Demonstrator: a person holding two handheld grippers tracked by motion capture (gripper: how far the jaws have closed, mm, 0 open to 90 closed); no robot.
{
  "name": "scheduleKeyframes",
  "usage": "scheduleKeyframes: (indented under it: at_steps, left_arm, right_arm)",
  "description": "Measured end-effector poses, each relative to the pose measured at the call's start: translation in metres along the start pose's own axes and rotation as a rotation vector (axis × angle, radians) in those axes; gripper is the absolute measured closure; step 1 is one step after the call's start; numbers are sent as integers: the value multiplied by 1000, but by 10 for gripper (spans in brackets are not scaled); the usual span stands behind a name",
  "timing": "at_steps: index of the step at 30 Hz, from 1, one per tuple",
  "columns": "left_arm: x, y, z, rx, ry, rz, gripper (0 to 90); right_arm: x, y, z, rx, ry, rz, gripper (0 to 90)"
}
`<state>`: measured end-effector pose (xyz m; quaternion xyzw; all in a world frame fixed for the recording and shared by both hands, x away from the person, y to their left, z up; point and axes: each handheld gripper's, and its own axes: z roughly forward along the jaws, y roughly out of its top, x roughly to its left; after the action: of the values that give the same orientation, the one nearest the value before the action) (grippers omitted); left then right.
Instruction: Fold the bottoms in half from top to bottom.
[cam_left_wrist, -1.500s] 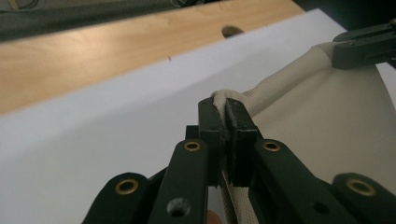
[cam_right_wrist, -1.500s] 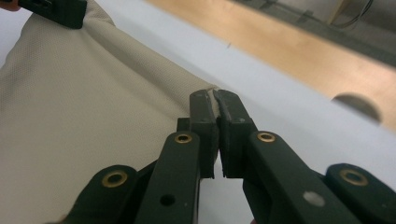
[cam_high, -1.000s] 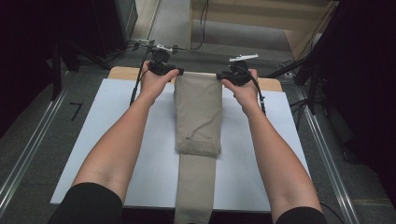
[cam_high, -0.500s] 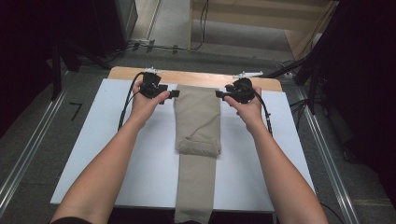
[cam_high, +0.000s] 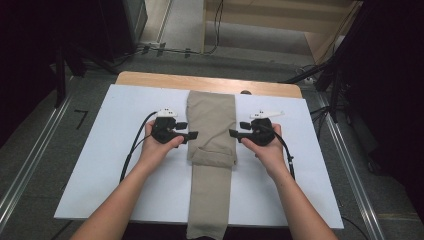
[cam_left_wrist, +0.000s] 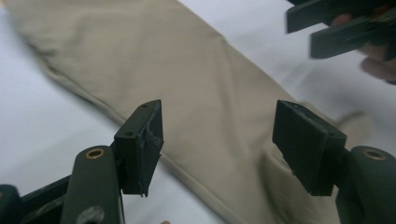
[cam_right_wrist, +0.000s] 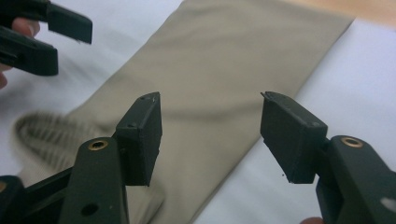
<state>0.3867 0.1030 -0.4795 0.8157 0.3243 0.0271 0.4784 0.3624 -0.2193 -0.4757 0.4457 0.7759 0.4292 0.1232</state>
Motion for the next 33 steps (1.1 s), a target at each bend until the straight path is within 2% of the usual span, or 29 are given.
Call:
scheduleKeyframes:
  at_steps: [3, 8, 14, 19, 22, 25, 27, 30, 33]
  left_arm:
    - [-16, -14, -2, 14, -28, 30, 347]
    - [-28, -30, -6, 16, -71, 19, 347]
    - [-31, -39, -20, -10, -92, 5, 347]
    - [-37, -45, -21, 0, -119, 21, 345]
    - [-42, -47, -16, 31, -93, 55, 342]
    - [-46, -45, -9, 44, -80, 66, 341]
    - [-51, -44, -3, 64, -51, 86, 362]
    - [-55, -45, 3, 79, -30, 108, 472]
    - [-56, -46, 2, 70, -18, 109, 602]
  right_arm:
    - [7, -21, -4, 10, 34, 1, 374]
    - [19, -44, -9, 14, 83, 2, 373]
    - [29, -54, -27, -45, 141, 12, 362]
    - [35, -60, -24, -8, 184, -27, 244]
    - [39, -63, -17, 12, 180, -44, 237]
    - [40, -62, -6, 36, 154, -27, 254]
    - [40, -62, 2, 56, 142, -26, 272]
    - [42, -61, 9, 85, 112, -28, 329]
    - [42, -62, 6, 74, 126, -42, 440]
